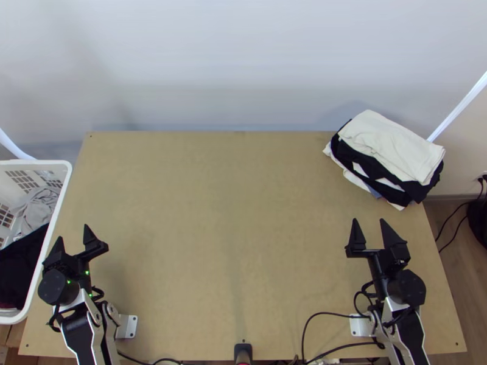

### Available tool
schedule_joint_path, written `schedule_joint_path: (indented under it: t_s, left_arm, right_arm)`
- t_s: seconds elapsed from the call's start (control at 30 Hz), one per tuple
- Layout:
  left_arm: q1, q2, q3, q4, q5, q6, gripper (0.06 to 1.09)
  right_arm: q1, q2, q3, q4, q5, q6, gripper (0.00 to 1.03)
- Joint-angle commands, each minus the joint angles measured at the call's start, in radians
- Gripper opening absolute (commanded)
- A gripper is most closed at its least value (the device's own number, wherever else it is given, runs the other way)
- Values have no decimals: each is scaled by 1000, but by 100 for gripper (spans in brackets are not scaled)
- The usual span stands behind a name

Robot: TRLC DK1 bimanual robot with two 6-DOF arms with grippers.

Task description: Fold the t-shirt

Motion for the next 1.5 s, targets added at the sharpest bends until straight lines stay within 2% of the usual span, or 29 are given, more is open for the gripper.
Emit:
schedule_joint_path:
  t_s: [0.0,1.47]
  left_arm:
    - [-1,-6,-33,-41,-1,16,104]
    - [-21,-6,-33,-41,-1,16,104]
  right_arm:
    - [2,-9,-9,-15,2,13,99]
    - [2,-9,-9,-14,2,13,99]
